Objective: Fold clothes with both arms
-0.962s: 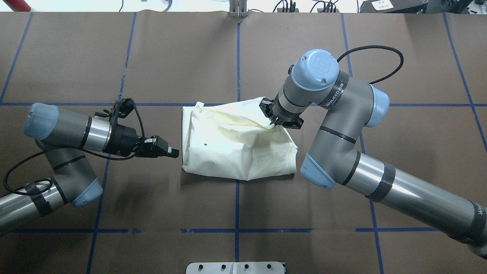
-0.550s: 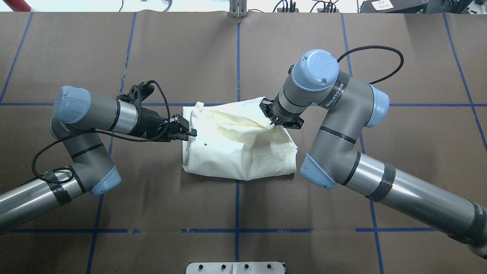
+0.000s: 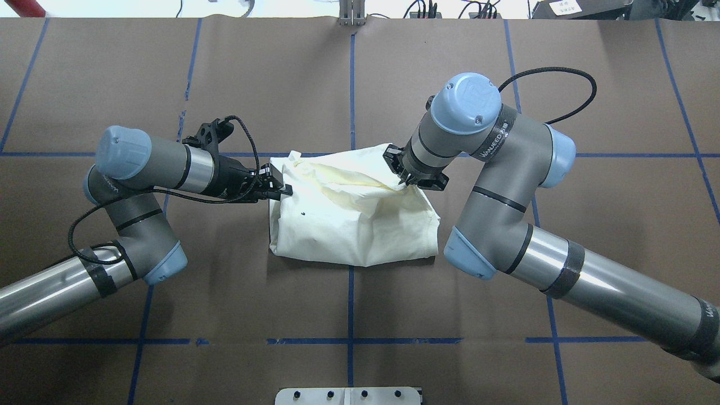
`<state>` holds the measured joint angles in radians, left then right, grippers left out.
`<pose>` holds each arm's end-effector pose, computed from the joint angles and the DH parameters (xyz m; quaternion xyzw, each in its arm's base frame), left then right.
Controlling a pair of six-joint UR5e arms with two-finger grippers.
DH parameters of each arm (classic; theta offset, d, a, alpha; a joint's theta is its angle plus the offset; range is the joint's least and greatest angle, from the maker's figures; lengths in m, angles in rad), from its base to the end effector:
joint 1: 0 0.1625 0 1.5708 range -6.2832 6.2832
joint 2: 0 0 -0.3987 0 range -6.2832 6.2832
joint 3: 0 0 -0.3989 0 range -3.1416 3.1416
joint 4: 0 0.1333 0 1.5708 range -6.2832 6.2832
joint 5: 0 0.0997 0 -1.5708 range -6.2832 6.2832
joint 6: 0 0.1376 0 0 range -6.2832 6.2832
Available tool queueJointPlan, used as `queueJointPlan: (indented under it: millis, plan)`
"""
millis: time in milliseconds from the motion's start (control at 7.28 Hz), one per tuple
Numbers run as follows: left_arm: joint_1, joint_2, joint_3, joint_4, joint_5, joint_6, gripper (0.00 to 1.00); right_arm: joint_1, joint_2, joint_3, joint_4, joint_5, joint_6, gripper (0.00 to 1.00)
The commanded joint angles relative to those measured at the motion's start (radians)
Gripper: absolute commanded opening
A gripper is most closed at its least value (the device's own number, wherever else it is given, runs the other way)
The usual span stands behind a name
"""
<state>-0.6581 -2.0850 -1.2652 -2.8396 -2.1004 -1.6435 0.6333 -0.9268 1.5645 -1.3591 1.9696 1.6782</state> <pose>0.5258 -0.4871 0.3388 0.0022 0.6781 -0.0904 0.7294 -0.5339 -0.4910 0.2527 -0.0693 -0.4369 0.2472 0.8621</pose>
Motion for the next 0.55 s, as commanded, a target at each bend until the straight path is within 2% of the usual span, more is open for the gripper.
queueJointPlan:
  millis: [0,137,412]
  plan:
    - [0.000,-0.020,0.024,-0.001,0.003,0.001,0.17,-0.001,0.000,-0.001,0.000,0.002,-0.002,0.00]
    - [-0.004,-0.015,0.018,-0.004,0.000,0.001,0.00,-0.001,0.002,-0.003,0.000,0.002,-0.002,0.00]
    - [-0.020,0.017,-0.035,-0.006,-0.004,0.001,0.00,0.023,0.063,-0.081,0.002,0.029,-0.021,0.00]
